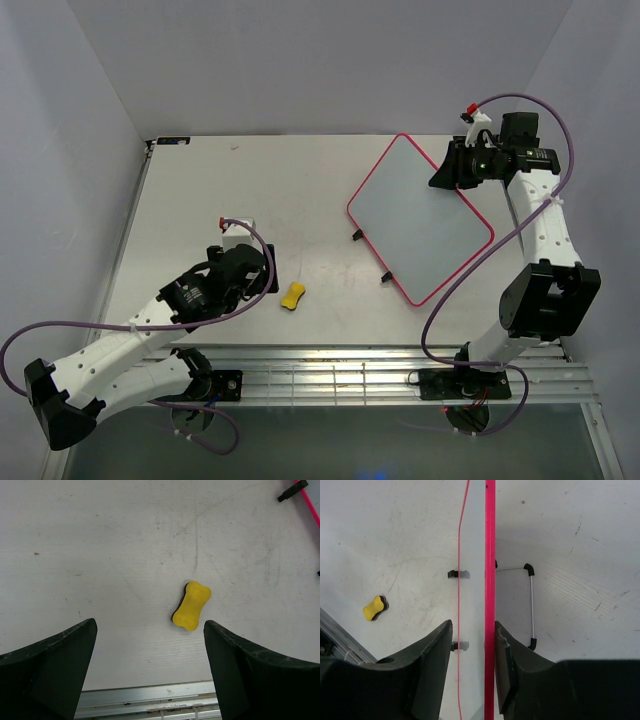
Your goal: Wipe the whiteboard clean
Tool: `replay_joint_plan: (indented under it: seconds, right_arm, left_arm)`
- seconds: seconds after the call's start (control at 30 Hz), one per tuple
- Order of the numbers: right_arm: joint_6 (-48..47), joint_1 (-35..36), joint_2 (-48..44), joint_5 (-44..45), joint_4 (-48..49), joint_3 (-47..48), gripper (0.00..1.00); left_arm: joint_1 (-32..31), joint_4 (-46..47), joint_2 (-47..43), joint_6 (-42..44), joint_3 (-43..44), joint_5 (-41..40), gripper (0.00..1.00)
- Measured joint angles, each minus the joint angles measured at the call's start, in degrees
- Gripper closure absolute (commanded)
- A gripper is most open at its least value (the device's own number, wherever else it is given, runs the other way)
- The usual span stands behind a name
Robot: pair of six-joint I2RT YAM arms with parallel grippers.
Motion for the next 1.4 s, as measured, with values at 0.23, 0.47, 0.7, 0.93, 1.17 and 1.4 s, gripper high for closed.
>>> replay_joint_plan:
  seconds: [0.23,0.47,0.7,0.93,1.17,1.4]
  right_arm:
    - [-0.13,-0.04,0.11,2.10,-0.07,-0.07,0.45]
    - [-0.04,-0.04,0.24,6.64,-0.07,-0.70,0.32]
    - [0.52,-0.04,0.50,11.89,-0.04,-0.70,0.20]
    - [1.79,-0.04,0.50,16.00,-0.02,-0.70,0.09]
    - [2.73,-0.04,0.50,18.88,0.00,-0.70,0.05]
    - [3.32,-0.02,0.50,20.59,-0.02,-0.70,0.10]
  left_arm:
    - [0.00,0.00,0.00,0.00,0.00,-0.04,0.02]
    - [0.00,0.00,-0.02,0.00,0.00,-0.07,0.02]
    - [0.02,0.00,-0.02,-0.02,-0.02,-0.33,0.02]
    - [0.72,-0.07,-0.76,-0.48,-0.02,-1.77,0.02]
    - [3.08,-0.09,-1.29,-1.05,-0.02,-2.69,0.02]
    - [3.85,-0.09,-1.29,-1.09,-0.02,-2.67,0.02]
